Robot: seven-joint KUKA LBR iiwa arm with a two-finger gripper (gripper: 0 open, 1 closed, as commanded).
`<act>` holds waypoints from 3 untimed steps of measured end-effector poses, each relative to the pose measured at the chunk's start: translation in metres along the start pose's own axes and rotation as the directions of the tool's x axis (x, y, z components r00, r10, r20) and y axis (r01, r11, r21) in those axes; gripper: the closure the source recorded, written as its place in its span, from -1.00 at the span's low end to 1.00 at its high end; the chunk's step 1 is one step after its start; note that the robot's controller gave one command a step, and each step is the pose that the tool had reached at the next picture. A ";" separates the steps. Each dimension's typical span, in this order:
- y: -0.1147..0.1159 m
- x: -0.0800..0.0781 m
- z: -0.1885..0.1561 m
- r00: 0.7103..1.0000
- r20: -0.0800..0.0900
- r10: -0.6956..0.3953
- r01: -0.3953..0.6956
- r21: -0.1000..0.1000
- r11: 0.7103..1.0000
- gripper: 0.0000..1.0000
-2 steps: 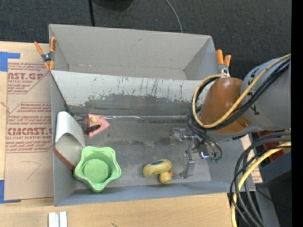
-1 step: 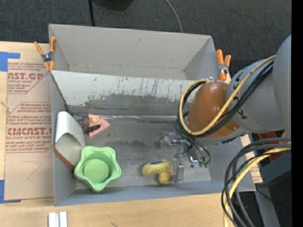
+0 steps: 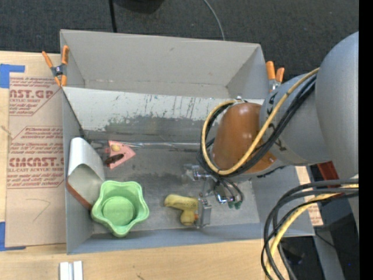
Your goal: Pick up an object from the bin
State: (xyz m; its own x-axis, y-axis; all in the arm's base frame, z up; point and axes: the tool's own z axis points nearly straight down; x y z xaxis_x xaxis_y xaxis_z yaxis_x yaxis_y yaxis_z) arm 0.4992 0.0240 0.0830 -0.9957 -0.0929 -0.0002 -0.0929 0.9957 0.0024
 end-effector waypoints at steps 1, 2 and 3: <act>-0.018 0.018 0.014 0.993 -0.004 -0.117 0.117 0.003 0.993 1.00; -0.018 0.018 0.014 0.993 -0.004 -0.117 0.117 0.003 0.993 1.00; 0.003 0.018 -0.032 0.991 -0.013 -0.133 0.133 0.002 0.991 1.00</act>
Offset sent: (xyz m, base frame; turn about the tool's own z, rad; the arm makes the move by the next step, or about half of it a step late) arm 0.0000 0.0000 0.0000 0.0000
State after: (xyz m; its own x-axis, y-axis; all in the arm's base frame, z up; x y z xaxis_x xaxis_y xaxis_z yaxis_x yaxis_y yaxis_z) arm 0.4809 0.0257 0.1150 -0.9744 -0.2246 0.0120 -0.2246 0.9745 0.0001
